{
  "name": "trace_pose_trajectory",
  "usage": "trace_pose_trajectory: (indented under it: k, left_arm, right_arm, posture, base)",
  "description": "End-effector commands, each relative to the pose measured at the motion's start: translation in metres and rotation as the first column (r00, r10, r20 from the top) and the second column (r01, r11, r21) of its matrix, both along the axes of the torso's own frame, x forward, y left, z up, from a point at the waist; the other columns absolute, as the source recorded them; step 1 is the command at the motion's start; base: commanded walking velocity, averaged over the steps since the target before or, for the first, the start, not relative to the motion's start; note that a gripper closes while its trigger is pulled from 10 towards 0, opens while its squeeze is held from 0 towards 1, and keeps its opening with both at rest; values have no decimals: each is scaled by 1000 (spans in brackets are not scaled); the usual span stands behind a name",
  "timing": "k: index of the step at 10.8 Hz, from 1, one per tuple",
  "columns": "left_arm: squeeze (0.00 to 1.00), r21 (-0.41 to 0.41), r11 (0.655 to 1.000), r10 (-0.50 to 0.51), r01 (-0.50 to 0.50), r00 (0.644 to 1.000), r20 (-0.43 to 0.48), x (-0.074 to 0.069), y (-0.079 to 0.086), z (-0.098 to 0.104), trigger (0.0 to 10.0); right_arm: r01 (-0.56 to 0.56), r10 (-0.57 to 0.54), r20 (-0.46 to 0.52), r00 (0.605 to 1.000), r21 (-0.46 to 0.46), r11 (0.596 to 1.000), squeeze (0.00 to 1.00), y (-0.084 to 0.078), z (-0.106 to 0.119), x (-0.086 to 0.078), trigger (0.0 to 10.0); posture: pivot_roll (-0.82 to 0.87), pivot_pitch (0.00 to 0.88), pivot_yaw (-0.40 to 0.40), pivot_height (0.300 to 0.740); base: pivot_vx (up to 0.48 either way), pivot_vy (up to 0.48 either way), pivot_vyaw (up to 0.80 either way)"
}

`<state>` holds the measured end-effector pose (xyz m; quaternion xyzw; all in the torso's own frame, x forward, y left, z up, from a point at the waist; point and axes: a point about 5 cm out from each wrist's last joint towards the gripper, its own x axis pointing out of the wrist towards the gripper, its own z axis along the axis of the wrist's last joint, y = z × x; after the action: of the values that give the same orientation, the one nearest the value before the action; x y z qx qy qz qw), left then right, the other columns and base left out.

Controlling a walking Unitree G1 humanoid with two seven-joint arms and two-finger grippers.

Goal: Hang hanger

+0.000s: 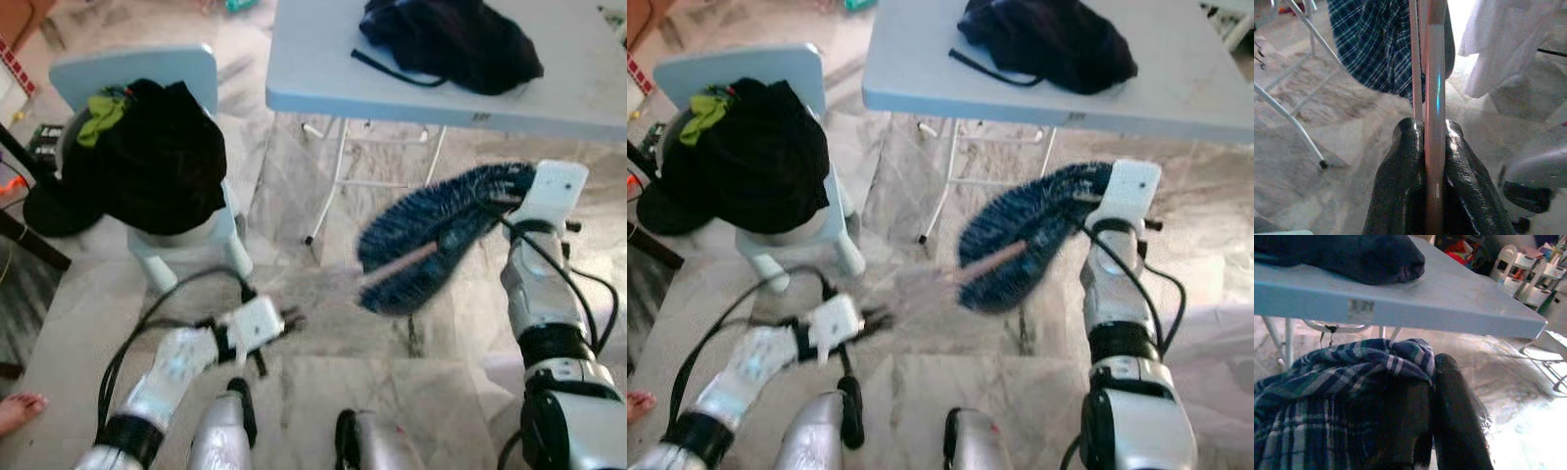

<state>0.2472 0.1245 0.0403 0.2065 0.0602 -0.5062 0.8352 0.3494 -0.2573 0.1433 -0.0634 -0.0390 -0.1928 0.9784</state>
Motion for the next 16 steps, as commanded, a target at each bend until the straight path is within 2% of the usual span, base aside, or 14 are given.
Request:
trace_pose_trajectory:
  k: [1,3,5,6,7,8,9,10,11,12,13,14,15,16]
  left_arm:
    - [0,-28,999,24,-25,999,-30,-8,4,0,0]
    - [0,-129,975,182,-181,983,-7,-13,14,7,0]
    - [0,-271,911,304,-310,951,-65,-19,16,18,0]
    - [0,-269,918,268,-292,956,-122,-24,14,18,0]
    - [0,-193,955,192,-224,966,-173,-33,12,10,0]
    - [0,-33,981,177,-193,948,-264,-39,15,-10,0]
    - [0,80,976,220,-205,914,-341,-40,23,-27,0]
    - [0,96,962,274,-257,876,-398,-37,25,-34,0]
    - [0,117,950,312,-290,853,-418,-33,27,-38,0]
    - [0,133,904,421,-406,798,-431,-21,32,-41,0]
    - [0,105,898,429,-428,795,-429,-15,32,-35,0]
    - [0,74,907,406,-414,817,-410,-13,28,-28,0]
    - [0,8,880,458,-475,843,-282,-5,26,-12,0]
    - [0,-49,832,534,-553,821,-200,1,29,-2,2353]
  right_arm:
    - [82,-82,-36,996,-10,997,0,-10,-7,-4,0]
    - [181,-188,-81,979,-87,980,0,-30,-17,-16,0]
    - [226,-244,-164,956,-119,967,0,-45,-41,-35,0]
    - [283,-299,-204,932,-103,954,0,-51,-52,-42,0]
    - [308,-313,-218,924,-56,950,0,-49,-57,-44,0]
    - [217,-218,-160,963,-19,976,0,-28,-50,-32,0]
    - [83,-80,-38,996,103,991,0,-4,-29,-15,0]
    - [-37,23,80,997,185,982,0,13,-7,-2,0]
    - [-103,73,153,986,195,975,0,21,11,3,0]
    - [-198,146,243,959,205,959,0,30,30,6,0]
    - [-106,81,212,974,109,988,0,18,30,3,0]
    - [-22,11,159,987,70,997,0,5,21,0,0]
    - [68,-69,85,994,17,998,0,-12,7,-11,0]
    - [49,-51,50,997,38,998,0,-13,-2,-16,0]
  posture:
    - [-23,227,-62,740]
    - [-12,230,-64,740]
    - [-2,231,-69,740]
    - [3,230,-70,740]
    - [5,229,-66,740]
    - [4,224,-59,740]
    - [-1,218,-52,740]
    - [-8,214,-48,740]
    - [-10,207,-46,740]
    - [-13,200,-45,740]
    - [-14,197,-48,740]
    - [-12,196,-49,740]
    - [3,195,-51,740]
    - [10,195,-51,740]
  base:
    - [0,0,0]
    - [0,0,0]
    - [0,0,0]
    - [0,0,0]
    - [0,0,0]
    - [0,0,0]
    - [0,0,0]
    - [0,0,0]
    - [0,0,0]
    - [0,0,0]
    - [0,0,0]
    - [0,0,0]
    - [0,0,0]
    - [0,0,0]
